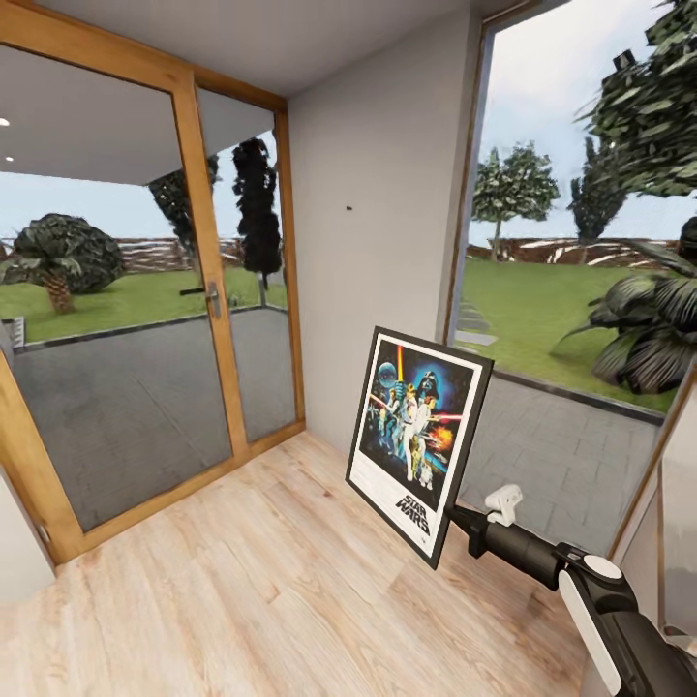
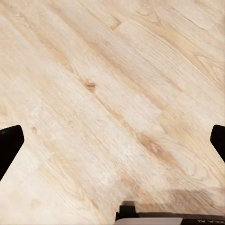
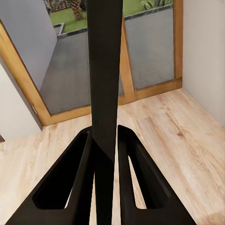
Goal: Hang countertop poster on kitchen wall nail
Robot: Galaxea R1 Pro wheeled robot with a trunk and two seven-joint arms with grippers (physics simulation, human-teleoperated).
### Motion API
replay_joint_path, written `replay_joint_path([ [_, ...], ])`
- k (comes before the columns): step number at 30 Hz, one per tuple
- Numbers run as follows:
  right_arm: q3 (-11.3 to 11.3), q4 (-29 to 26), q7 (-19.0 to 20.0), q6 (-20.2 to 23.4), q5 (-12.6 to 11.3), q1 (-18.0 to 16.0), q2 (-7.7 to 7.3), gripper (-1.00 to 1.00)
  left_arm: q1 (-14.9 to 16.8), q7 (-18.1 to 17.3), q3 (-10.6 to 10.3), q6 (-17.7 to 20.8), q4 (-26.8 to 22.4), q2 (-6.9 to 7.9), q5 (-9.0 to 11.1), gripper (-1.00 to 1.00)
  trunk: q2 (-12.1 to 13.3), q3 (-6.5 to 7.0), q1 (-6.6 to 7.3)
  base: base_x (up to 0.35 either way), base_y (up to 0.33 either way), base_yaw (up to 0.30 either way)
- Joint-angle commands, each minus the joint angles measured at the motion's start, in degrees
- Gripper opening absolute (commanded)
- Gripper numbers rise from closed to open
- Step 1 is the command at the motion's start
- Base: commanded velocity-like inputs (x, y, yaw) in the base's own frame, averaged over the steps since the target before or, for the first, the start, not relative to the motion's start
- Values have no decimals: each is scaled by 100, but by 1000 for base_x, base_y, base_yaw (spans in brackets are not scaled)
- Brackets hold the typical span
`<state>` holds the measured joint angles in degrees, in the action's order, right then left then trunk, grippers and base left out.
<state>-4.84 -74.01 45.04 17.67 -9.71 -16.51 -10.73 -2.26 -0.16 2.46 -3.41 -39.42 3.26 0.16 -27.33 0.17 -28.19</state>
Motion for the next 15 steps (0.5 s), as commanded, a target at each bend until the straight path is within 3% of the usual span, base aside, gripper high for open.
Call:
replay_joint_path([
  [1,-6,1,22,62,-65,-1,-2,-100,-3,-2,3,-10,-4,-1,1,100,40,19,21,0,0,0],
  [11,-5,1,22,62,-64,-1,0,-100,-4,-1,2,-10,-4,-1,1,100,441,198,240,0,0,0],
  [15,-4,3,22,62,-65,-1,-1,-100,-5,2,3,-10,-4,-1,1,100,441,198,240,0,0,0],
])
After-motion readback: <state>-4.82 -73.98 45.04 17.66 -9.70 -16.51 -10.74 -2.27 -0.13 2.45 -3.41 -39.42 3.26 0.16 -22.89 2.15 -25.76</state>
